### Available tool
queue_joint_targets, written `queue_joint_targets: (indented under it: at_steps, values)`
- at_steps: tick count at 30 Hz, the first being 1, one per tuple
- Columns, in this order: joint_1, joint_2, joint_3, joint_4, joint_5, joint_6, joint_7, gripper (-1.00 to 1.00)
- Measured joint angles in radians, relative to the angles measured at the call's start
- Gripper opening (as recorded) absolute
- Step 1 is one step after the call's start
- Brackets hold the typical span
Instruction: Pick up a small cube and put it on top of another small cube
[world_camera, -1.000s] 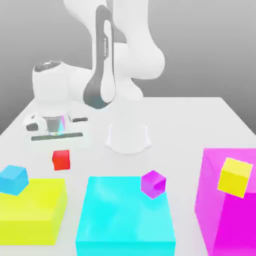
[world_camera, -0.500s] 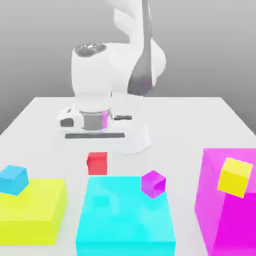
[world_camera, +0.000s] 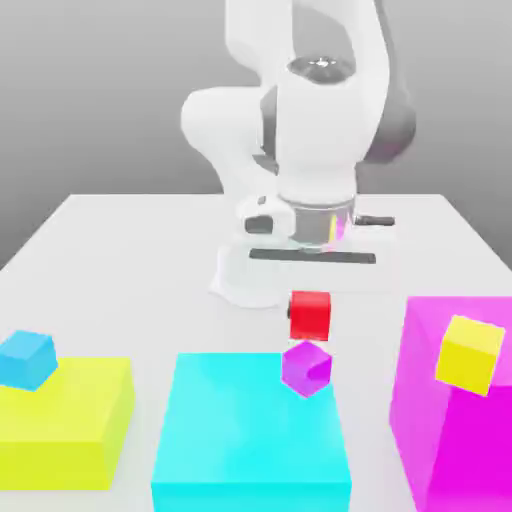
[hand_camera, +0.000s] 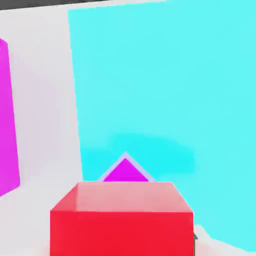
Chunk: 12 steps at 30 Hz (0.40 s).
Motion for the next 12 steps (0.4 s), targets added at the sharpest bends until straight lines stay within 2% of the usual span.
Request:
queue_joint_targets:
  at_steps: [7,12]
  values:
    - [-0.001,0.008,0.002,-0.001,-0.003,0.009,0.003,1.00]
    - [0.021,-0.149,-0.023,0.027,0.025,-0.175,-0.020,1.00]
